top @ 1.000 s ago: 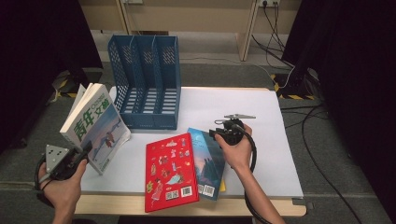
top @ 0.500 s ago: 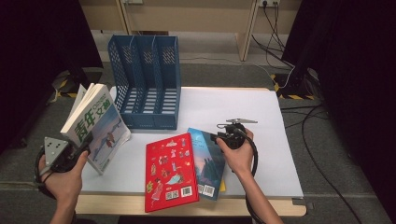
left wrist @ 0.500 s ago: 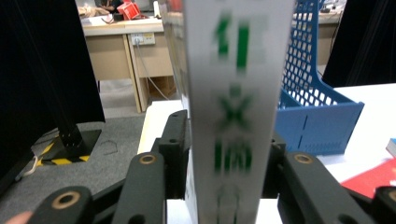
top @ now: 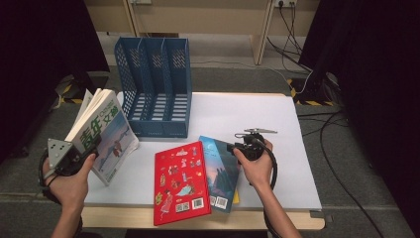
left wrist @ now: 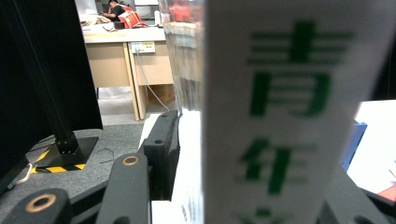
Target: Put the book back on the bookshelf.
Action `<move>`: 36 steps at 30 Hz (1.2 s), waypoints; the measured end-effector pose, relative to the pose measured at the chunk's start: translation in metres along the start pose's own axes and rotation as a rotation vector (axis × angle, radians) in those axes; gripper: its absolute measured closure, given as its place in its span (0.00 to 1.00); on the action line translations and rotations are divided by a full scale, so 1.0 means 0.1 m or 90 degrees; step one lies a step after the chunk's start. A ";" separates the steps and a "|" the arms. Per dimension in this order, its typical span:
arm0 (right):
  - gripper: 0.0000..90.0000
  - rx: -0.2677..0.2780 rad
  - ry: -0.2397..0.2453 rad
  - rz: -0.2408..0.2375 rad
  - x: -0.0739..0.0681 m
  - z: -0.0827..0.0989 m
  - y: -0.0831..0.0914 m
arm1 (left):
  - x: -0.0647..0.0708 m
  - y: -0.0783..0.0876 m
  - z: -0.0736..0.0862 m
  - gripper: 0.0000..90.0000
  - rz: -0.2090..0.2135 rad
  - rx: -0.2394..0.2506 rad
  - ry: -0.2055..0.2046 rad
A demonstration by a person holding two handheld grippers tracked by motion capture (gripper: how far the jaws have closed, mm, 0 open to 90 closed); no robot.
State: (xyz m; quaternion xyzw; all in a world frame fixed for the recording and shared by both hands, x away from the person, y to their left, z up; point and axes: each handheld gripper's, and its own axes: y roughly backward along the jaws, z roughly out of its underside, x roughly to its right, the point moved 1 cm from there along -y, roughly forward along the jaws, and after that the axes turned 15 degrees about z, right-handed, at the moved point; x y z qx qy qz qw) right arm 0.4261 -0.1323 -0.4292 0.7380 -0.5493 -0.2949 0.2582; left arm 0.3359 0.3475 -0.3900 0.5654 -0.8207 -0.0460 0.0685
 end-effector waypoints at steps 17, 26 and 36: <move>0.68 0.000 -0.022 0.005 0.12 0.07 0.01 | -0.08 -0.05 -0.03 0.81 0.016 -0.002 0.024; 0.67 0.002 -0.036 0.005 0.16 0.09 0.02 | -0.06 -0.05 -0.03 0.81 0.017 0.004 0.029; 0.68 0.001 -0.046 0.007 0.21 0.13 0.01 | -0.05 -0.08 -0.07 0.82 0.024 0.000 0.028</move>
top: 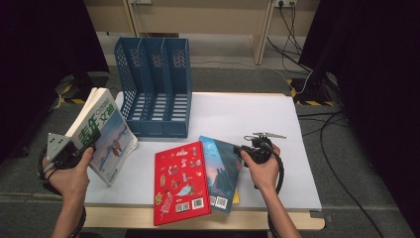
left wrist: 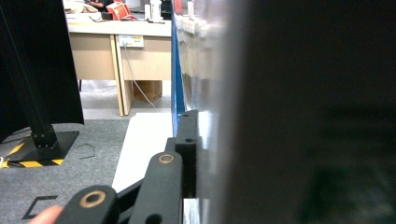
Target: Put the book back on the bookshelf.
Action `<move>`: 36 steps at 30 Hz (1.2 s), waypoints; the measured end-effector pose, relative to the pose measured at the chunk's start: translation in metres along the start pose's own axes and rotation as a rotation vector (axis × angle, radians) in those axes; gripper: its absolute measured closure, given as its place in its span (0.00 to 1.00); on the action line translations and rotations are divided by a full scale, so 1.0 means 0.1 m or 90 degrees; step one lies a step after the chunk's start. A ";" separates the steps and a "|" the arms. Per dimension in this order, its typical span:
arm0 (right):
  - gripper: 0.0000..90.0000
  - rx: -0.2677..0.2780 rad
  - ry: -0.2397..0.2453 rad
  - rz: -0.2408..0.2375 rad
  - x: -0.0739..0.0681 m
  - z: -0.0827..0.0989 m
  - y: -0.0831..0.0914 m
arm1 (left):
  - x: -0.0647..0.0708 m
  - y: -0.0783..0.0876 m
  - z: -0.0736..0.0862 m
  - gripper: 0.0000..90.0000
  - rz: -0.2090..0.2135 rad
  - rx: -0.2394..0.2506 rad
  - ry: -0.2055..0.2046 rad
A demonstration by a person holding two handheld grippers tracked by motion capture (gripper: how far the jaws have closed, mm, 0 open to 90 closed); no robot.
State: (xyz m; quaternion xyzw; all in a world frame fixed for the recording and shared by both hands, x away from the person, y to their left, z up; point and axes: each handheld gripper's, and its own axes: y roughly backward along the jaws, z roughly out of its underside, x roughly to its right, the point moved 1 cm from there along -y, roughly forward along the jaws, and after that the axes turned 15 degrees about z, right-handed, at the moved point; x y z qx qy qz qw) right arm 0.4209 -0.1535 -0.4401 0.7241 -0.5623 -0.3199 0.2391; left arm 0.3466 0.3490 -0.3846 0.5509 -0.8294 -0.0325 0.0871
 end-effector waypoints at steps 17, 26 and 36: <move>0.68 0.005 -0.010 0.004 0.08 0.04 0.01 | 0.06 -0.01 -0.16 0.82 0.010 -0.002 -0.016; 0.68 0.004 -0.012 0.006 0.09 0.06 0.00 | 0.06 -0.01 -0.26 0.82 0.010 0.013 -0.014; 0.68 -0.001 -0.015 0.007 0.10 0.10 -0.02 | 0.07 -0.01 -0.39 0.82 0.016 0.020 -0.020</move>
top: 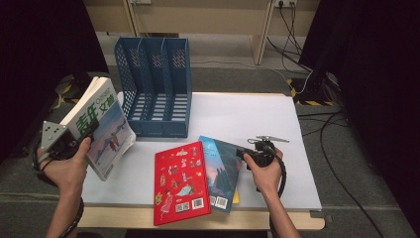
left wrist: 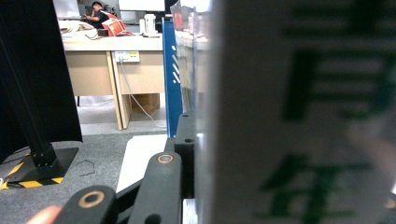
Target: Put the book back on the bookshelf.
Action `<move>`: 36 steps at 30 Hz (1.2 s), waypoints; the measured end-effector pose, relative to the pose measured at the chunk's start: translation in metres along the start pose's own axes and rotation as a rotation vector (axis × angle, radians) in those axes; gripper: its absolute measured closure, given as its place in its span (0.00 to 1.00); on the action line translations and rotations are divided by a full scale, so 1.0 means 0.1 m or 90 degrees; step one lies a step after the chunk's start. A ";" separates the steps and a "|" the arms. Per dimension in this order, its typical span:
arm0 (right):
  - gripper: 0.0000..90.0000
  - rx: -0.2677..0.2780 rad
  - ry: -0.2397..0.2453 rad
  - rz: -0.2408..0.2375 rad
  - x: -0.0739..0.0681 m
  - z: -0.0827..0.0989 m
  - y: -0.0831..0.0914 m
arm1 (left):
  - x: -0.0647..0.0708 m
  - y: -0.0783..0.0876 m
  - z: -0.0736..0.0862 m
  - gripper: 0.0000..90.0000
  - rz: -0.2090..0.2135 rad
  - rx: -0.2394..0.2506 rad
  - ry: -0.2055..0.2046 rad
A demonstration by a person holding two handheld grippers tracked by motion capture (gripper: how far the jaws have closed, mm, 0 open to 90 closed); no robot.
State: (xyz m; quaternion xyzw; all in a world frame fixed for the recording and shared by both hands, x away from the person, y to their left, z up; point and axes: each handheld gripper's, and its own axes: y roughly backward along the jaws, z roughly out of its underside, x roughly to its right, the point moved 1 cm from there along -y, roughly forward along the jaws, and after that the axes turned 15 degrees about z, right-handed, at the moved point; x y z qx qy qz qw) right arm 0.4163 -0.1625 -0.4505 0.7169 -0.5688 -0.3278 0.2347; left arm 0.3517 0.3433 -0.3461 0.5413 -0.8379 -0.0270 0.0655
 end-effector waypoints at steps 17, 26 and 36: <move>0.68 -0.004 -0.009 0.001 0.04 0.08 -0.05 | -0.02 -0.04 -0.20 0.82 0.002 0.014 -0.007; 0.68 -0.006 -0.013 0.002 0.06 0.11 -0.06 | -0.03 -0.06 -0.28 0.82 0.006 0.019 -0.004; 0.68 -0.007 -0.014 0.006 0.08 0.13 -0.08 | -0.05 -0.09 -0.33 0.82 0.005 0.021 -0.005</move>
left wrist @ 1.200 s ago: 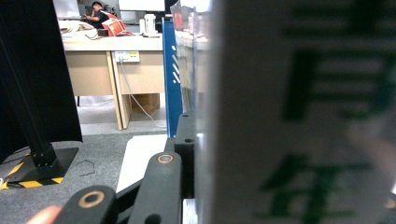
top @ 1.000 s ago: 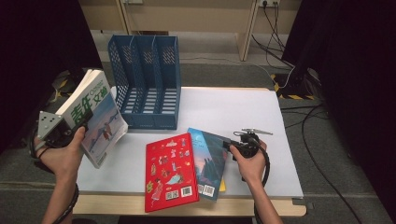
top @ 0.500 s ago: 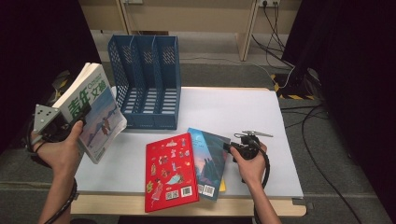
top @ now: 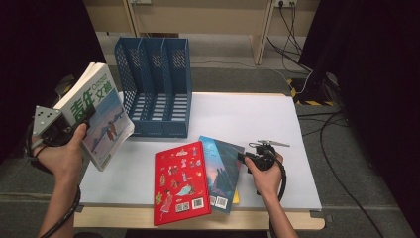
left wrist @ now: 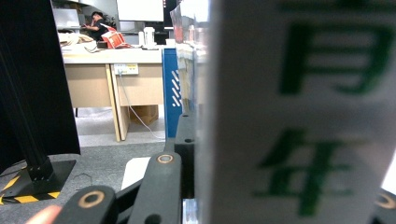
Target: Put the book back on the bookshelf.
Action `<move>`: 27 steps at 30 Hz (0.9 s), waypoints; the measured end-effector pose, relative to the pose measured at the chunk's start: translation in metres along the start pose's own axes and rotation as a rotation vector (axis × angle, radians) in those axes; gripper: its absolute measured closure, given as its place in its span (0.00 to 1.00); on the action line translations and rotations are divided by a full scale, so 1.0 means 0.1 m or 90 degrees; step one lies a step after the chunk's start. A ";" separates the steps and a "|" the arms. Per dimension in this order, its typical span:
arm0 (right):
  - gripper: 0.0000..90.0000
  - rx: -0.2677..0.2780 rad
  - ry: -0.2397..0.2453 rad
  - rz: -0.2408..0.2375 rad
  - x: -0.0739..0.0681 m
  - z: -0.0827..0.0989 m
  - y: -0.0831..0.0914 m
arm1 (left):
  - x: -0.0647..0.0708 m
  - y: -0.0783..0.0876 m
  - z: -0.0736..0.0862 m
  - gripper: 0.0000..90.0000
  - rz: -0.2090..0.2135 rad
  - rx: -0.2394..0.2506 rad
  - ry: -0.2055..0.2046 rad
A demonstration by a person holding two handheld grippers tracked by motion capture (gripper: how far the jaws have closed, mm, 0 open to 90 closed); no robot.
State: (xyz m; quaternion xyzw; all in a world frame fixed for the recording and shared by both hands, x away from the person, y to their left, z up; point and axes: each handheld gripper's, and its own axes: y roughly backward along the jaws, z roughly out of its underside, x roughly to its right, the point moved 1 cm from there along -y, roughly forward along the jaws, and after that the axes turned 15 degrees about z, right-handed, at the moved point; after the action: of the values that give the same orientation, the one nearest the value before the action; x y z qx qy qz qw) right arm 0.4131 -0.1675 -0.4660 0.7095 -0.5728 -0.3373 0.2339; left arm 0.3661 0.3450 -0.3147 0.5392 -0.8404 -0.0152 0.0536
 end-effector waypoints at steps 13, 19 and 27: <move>0.68 -0.002 -0.002 -0.002 0.00 0.00 -0.01 | -0.02 -0.05 -0.06 0.82 0.006 -0.004 0.008; 0.68 -0.001 -0.003 -0.003 -0.01 0.00 -0.01 | -0.04 -0.06 -0.09 0.82 0.009 -0.008 0.010; 0.68 0.001 -0.003 -0.001 0.00 0.00 0.00 | -0.05 -0.05 -0.16 0.82 0.012 -0.005 0.007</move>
State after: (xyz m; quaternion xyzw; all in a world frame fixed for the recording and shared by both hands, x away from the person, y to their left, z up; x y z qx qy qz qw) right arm 0.4137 -0.1676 -0.4661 0.7091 -0.5732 -0.3389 0.2319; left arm 0.3744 0.3475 -0.2998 0.5313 -0.8449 -0.0151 0.0609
